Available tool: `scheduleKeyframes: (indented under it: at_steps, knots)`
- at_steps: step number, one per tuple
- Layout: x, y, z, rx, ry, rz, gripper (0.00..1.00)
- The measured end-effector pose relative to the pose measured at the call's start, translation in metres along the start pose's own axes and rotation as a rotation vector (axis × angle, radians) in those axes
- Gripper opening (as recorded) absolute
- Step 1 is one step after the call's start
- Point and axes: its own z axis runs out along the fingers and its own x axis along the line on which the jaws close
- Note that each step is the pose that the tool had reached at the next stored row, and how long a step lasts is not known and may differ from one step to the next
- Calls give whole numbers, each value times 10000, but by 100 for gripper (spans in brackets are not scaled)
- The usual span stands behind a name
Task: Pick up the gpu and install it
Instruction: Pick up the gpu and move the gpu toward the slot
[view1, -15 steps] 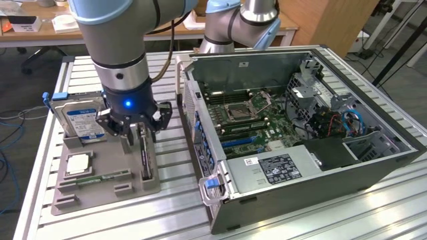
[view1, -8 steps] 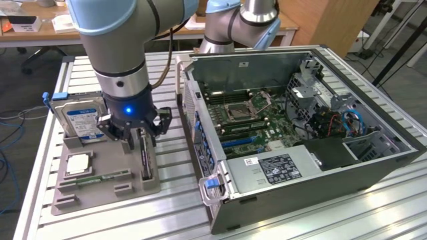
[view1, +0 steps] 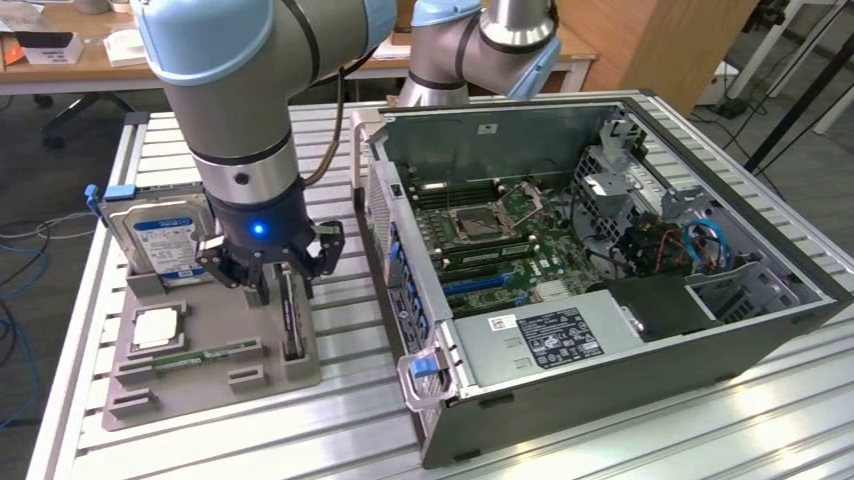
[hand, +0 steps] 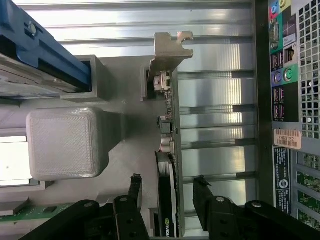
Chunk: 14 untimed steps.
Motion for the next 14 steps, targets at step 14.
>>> scheduleKeyframes:
  at_steps: [14]
  knots:
    - [1, -1, 24, 0, 0, 0, 54]
